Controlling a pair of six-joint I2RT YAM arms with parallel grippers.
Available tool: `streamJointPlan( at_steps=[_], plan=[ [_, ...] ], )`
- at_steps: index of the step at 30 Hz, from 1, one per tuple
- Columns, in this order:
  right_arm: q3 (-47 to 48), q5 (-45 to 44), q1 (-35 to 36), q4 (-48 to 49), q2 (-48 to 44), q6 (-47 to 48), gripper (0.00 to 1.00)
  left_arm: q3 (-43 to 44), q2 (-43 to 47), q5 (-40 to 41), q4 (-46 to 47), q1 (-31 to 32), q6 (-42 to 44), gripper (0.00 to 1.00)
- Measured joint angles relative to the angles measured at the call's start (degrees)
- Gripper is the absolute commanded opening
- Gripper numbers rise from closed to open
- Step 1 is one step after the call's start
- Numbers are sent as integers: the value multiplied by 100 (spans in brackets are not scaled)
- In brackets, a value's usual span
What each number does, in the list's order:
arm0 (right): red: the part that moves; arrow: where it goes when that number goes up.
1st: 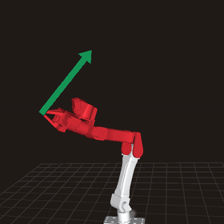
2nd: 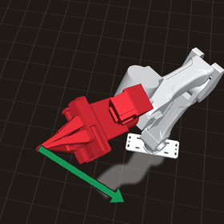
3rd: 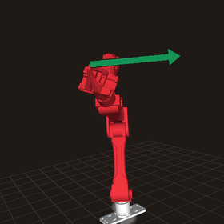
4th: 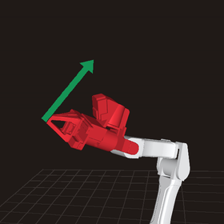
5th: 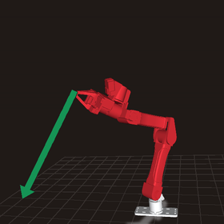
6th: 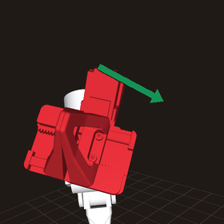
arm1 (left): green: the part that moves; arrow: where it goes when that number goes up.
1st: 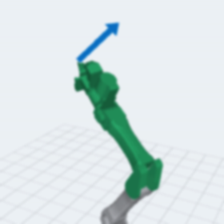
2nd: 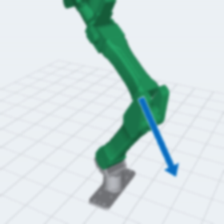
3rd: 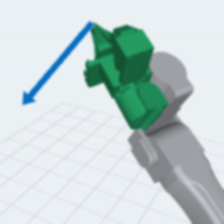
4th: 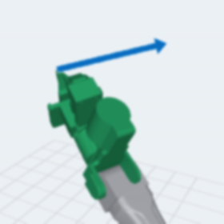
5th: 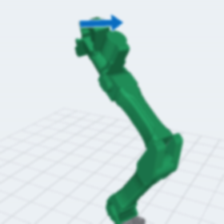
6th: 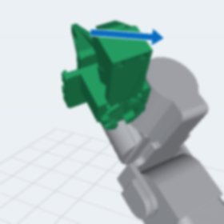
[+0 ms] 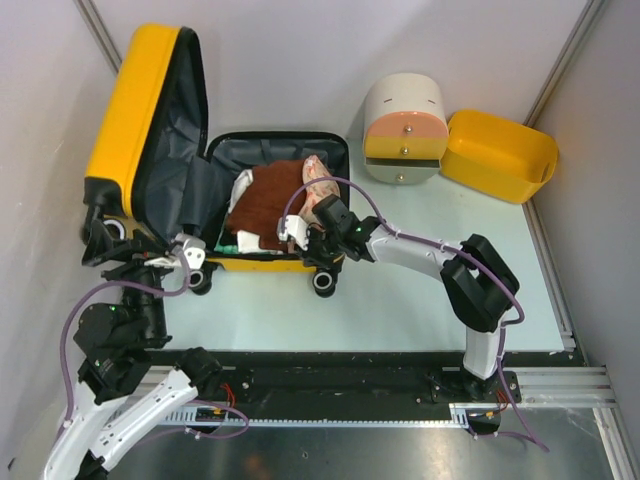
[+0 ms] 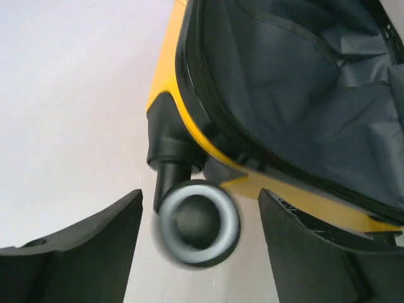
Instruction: Open, take out, and arrange the luggage
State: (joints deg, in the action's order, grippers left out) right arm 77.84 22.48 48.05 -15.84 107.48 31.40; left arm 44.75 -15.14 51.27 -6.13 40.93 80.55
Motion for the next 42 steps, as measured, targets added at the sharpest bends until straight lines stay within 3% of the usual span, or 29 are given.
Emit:
streamJointPlan(
  at_steps=[9, 20, 31, 35, 42],
  plan=[
    [-26, 57, -46, -24, -28, 48, 0, 752, -772, 256, 11, -72, 205, 98],
    [-33, 7, 22, 92, -11, -295, 0, 833, -859, 302, -17, -149, 109, 100],
    [1502, 157, 199, -798, 951, -896, 0, 1429, -953, -426, -3252, -166, -2446, 100],
    [1864, 59, 286, -756, 1222, -914, 0, 1445, -994, -831, -4035, -181, -3272, 100],
    [2133, -35, 240, -678, 1425, -859, 3, 1432, -1040, -1294, -4511, -205, -4030, 100]
  ],
)
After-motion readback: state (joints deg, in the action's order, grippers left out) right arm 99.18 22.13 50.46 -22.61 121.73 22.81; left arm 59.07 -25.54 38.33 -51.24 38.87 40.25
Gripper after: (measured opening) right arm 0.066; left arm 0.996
